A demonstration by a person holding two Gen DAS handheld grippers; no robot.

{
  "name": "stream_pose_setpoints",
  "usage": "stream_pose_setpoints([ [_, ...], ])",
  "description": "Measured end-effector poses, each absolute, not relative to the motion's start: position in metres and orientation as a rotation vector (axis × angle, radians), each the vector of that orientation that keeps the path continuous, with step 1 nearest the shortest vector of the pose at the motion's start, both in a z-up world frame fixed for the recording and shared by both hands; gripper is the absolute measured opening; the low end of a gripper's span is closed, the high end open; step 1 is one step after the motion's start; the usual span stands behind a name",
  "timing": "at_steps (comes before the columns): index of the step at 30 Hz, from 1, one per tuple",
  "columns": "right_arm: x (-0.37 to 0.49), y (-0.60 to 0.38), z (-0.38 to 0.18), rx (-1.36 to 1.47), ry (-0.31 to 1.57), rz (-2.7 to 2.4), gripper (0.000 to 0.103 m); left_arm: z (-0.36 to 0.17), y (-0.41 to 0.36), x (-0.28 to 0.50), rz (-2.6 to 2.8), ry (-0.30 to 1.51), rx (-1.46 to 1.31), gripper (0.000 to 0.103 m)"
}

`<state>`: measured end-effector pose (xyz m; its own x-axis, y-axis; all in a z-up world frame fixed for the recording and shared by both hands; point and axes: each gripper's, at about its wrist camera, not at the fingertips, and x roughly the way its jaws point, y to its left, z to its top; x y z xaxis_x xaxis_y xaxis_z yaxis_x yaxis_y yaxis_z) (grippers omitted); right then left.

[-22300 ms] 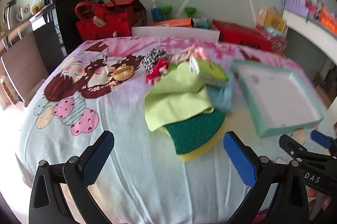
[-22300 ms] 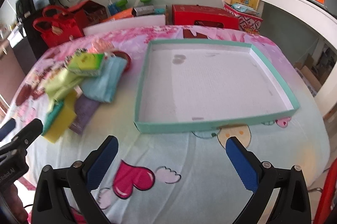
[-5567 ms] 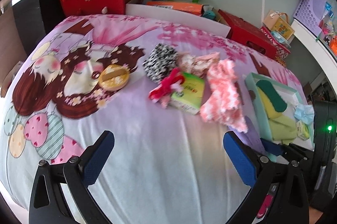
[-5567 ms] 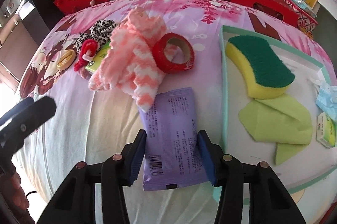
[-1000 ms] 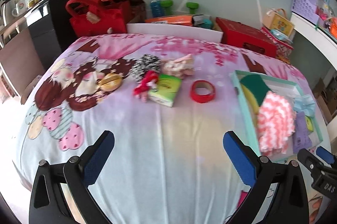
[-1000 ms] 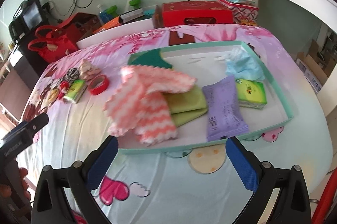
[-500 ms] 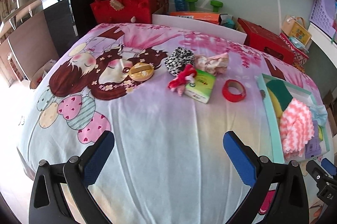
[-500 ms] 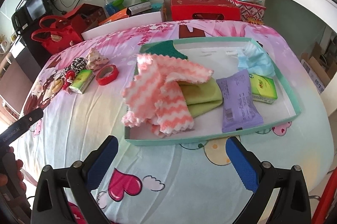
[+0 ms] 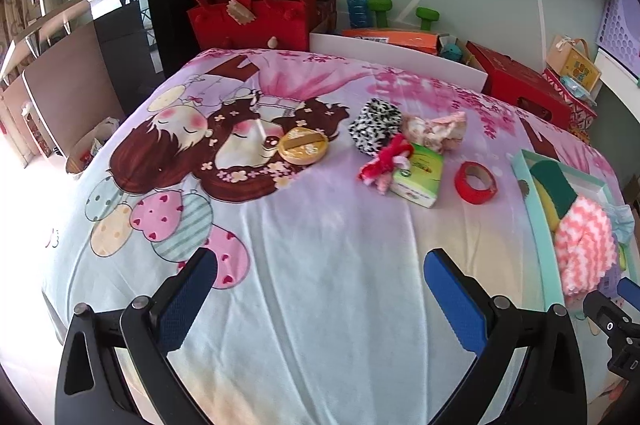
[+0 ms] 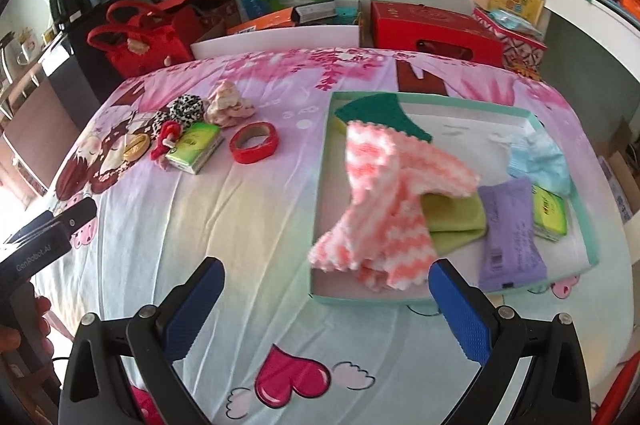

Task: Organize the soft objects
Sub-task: 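Move both tools back toward the items left on the bed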

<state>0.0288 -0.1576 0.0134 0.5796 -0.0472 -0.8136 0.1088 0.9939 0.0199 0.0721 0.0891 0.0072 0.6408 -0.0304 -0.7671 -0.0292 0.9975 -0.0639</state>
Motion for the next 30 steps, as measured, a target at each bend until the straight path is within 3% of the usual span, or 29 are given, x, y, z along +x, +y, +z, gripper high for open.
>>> stream_pose_setpoints([
  [30, 0.126, -0.084, 0.001, -0.021, 0.964, 0.052, 0.103, -0.027, 0.144, 0.128, 0.016, 0.887, -0.157, 0.103],
])
